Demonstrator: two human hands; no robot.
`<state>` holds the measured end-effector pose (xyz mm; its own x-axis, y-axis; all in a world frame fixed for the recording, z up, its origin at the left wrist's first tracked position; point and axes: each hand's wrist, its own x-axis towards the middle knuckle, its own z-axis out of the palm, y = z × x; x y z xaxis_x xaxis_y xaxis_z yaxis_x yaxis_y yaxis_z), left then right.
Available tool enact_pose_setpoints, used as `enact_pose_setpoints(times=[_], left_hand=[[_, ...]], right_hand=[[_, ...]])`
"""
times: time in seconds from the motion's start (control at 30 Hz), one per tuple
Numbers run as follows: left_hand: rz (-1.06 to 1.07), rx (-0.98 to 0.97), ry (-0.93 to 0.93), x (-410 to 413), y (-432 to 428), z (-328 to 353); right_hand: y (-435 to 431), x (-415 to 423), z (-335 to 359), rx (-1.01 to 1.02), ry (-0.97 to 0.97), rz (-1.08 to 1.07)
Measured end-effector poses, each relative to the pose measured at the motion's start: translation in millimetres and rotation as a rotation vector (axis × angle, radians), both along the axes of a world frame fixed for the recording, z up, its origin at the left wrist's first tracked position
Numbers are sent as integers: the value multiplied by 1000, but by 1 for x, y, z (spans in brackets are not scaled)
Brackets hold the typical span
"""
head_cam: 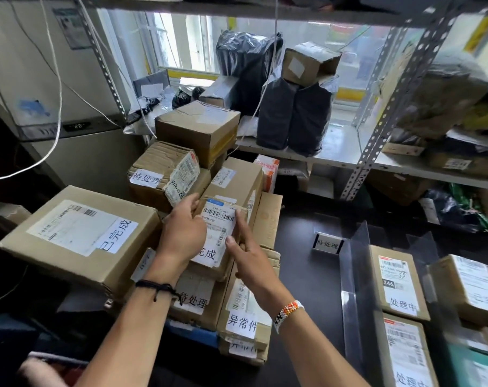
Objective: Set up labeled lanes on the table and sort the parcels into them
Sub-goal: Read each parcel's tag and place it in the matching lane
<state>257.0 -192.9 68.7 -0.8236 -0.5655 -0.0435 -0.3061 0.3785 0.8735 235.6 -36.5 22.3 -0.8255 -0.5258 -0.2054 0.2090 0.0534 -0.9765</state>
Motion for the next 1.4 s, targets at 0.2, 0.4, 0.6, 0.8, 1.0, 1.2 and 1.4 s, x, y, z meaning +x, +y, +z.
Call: enact_pose_setpoints(times=[0.2,0.4,0.6,0.8,1.0,1.2,1.4], left_hand=[[-108,-18,146,12,38,27],[-386,84,276,14,58,48],[-508,391,336,-3,89,52],[-466,531,424,-29,139,38],[-473,687,408,-42,202,23],[-561,729,350,-52,279,8],[-640,787,268,-56,369,-22]], right_hand=[[22,9,0,-139,-1,-148],[59,3,19,-250,58,-286],[99,-18,41,-265,120,-375],[155,-25,54,-187,169,-454],[217,-19,54,-97,176,-509],[291,-12,40,11,152,-637],[370,-4,17,169,131,-805]])
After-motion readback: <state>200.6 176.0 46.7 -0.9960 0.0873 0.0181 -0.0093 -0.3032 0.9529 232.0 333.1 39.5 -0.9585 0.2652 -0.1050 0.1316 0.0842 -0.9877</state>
